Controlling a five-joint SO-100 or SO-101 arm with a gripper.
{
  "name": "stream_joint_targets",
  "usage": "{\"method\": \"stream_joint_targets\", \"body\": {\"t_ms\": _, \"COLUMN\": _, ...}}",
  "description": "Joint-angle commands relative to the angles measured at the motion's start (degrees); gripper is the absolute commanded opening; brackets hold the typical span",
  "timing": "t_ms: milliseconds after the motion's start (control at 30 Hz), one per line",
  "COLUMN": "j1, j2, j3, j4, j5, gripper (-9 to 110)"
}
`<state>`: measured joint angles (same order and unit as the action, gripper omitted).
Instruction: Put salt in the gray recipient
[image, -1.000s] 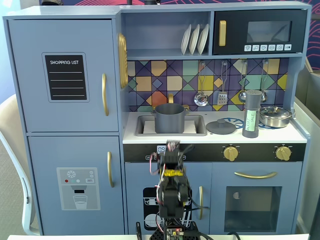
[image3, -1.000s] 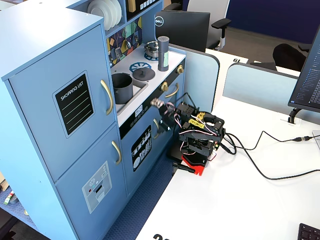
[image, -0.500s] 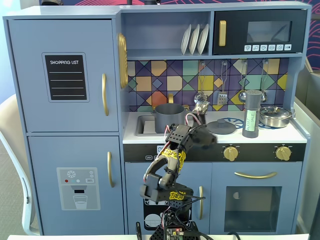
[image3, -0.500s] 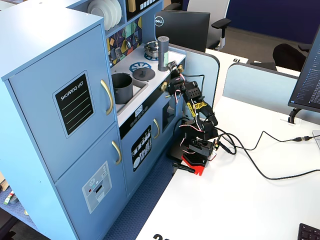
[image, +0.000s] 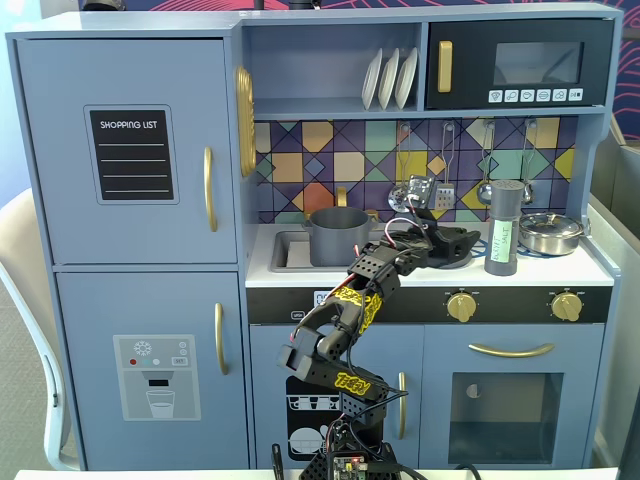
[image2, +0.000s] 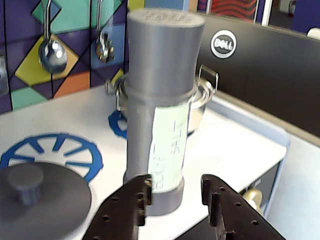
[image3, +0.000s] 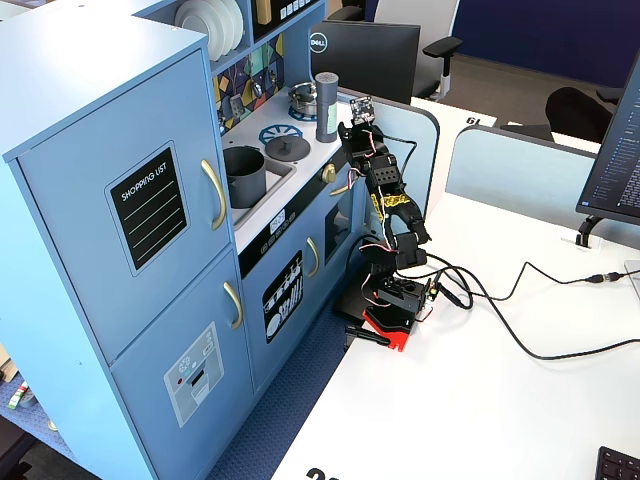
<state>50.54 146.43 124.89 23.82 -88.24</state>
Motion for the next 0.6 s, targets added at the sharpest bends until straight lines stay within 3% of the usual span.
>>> {"method": "stream_joint_targets", "body": {"t_ms": 0, "j1": 0.88, "j2": -1.76, "j3": -0.44, "j4": -4.39, "j5": -1.41, "gripper": 9}}
{"method": "stream_joint_targets", "body": {"t_ms": 367, "j1": 1.93, "j2": -12.57, "j3": -4.66, "j4": -13.97, "j5": 4.66, "gripper": 42}}
{"method": "stream_joint_targets", "body": {"t_ms": 567, "j1": 2.29, "j2": -21.09, "j3": -12.13, "j4": -14.50, "j5": 7.38, "gripper": 51}}
